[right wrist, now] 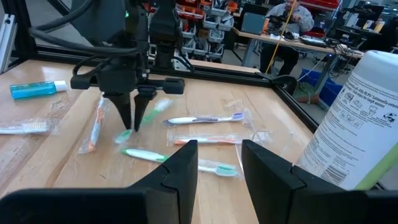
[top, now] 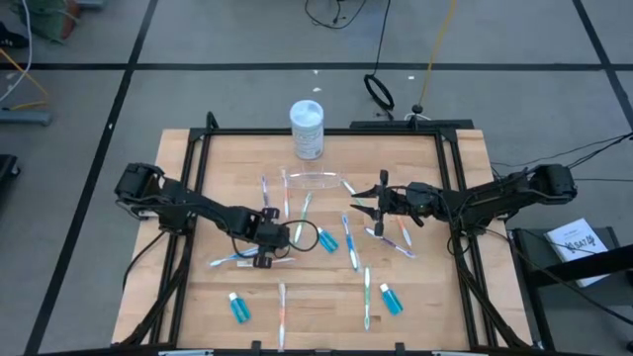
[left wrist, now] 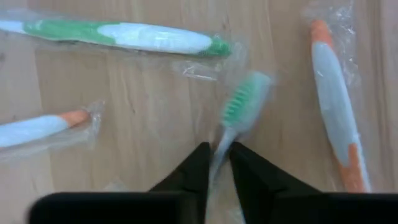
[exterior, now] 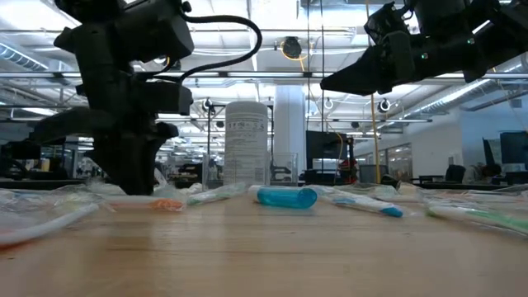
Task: Pick & Place toothbrushing station
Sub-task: Put the green toothbrush into the transparent organizer
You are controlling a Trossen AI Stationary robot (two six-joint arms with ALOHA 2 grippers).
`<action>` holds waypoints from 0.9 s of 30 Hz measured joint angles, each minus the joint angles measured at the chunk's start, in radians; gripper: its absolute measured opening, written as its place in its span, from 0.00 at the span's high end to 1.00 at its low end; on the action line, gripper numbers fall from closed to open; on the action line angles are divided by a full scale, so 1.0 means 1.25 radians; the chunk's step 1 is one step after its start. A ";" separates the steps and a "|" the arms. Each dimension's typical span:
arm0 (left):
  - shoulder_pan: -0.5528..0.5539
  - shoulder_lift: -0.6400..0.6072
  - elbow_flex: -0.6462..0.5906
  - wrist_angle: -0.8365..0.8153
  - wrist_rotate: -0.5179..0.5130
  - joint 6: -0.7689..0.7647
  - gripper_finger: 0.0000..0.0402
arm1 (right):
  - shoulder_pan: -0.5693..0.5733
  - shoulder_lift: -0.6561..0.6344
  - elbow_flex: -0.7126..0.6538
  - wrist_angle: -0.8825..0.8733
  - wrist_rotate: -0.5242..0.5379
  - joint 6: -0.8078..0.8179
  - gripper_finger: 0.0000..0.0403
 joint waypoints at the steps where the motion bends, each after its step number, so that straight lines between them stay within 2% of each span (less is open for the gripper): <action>1: 0.000 -0.005 0.000 0.004 0.003 0.002 0.93 | 0.000 0.000 0.000 0.000 0.000 0.000 0.71; 3: 0.001 -0.024 -0.004 0.002 0.009 0.000 0.98 | 0.000 0.000 0.000 0.000 0.000 0.000 0.71; 8: -0.006 -0.091 -0.005 0.003 -0.041 0.002 0.96 | 0.000 0.000 0.000 0.000 0.000 0.000 0.71; 11: -0.011 -0.147 -0.004 0.004 -0.102 0.022 0.99 | 0.000 0.000 0.000 0.000 0.000 0.000 0.71; 14: -0.012 -0.214 -0.004 0.042 -0.204 0.027 0.98 | 0.000 0.000 0.000 0.000 0.000 0.000 0.71; 17: -0.011 -0.270 -0.004 0.166 -0.307 0.087 0.99 | 0.000 0.000 0.000 -0.001 0.000 0.000 0.71; 19: -0.007 -0.294 -0.004 0.293 -0.351 0.155 0.99 | 0.000 0.000 0.000 -0.004 0.000 0.000 0.71; 23: 0.028 -0.303 -0.002 0.543 -0.347 0.250 0.98 | 0.000 0.000 0.000 -0.007 0.000 0.000 0.71; 27: 0.090 -0.290 -0.002 0.694 -0.333 0.293 0.99 | 0.000 0.000 0.000 -0.012 0.000 0.000 0.71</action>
